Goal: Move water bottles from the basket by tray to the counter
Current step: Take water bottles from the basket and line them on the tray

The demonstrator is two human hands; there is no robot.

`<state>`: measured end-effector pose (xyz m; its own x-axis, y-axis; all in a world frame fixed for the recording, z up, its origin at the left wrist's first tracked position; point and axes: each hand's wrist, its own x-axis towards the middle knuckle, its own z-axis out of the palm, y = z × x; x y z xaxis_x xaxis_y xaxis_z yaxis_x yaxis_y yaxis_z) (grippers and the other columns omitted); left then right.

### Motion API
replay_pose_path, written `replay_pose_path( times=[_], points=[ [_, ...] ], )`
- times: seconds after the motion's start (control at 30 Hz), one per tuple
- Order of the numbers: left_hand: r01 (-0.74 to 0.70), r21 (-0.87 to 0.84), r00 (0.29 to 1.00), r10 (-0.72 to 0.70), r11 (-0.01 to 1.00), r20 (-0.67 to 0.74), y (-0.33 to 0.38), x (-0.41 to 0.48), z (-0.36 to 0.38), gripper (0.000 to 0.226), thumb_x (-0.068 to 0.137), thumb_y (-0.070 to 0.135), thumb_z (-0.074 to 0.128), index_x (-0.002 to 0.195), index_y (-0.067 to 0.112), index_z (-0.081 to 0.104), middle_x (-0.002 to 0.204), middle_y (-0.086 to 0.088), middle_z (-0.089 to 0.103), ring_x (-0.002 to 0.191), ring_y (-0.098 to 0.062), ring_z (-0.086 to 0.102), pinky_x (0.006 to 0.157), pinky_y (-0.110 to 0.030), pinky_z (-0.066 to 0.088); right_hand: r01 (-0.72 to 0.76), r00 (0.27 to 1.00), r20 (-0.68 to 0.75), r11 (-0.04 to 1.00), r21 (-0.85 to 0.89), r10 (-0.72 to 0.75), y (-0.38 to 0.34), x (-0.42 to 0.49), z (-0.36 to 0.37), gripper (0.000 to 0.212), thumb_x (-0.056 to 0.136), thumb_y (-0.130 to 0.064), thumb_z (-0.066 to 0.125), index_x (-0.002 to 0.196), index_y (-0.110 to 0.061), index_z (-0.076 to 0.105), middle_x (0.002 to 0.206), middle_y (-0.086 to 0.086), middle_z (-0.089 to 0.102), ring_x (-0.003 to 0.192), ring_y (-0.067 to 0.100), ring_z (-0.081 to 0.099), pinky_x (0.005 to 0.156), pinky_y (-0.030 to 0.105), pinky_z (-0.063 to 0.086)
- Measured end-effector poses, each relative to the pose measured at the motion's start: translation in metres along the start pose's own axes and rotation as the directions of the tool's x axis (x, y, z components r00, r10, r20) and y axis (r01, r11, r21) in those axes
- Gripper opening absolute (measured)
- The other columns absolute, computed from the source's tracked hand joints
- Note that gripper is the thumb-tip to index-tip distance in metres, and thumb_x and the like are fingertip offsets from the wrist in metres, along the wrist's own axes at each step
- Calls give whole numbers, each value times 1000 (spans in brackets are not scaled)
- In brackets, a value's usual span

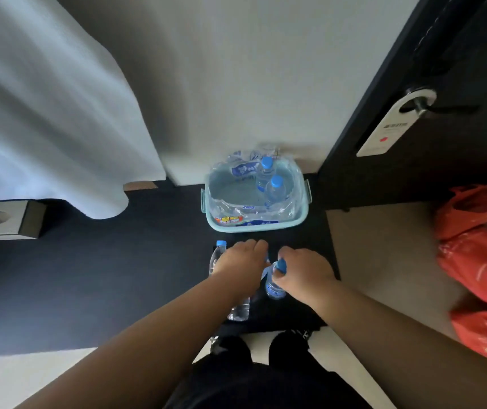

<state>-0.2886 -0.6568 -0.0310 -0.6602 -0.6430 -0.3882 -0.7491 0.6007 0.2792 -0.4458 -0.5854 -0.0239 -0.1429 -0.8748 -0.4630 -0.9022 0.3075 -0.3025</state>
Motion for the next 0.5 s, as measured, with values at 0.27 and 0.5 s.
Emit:
replay_pose_path(
  times=[0.27,0.5],
  points=[
    [231,7,961,-229,973,155,7,33,39,37,105,46,46,122,13,50,115,-13,65,103,-33,64,69,-38,42,-191,978,98,980,57,185,33,10,35,30,93,-51,61,94,-22,58,86,-3,62,79,20,62,61,31,45],
    [317,-5,919,-306,949,250,-6,71,68,48,103,56,46,118,12,55,108,-12,67,101,-33,66,72,-39,48,-288,954,136,940,183,266,48,62,54,31,91,-53,65,89,-22,63,81,-5,64,74,16,64,70,38,59]
  ],
)
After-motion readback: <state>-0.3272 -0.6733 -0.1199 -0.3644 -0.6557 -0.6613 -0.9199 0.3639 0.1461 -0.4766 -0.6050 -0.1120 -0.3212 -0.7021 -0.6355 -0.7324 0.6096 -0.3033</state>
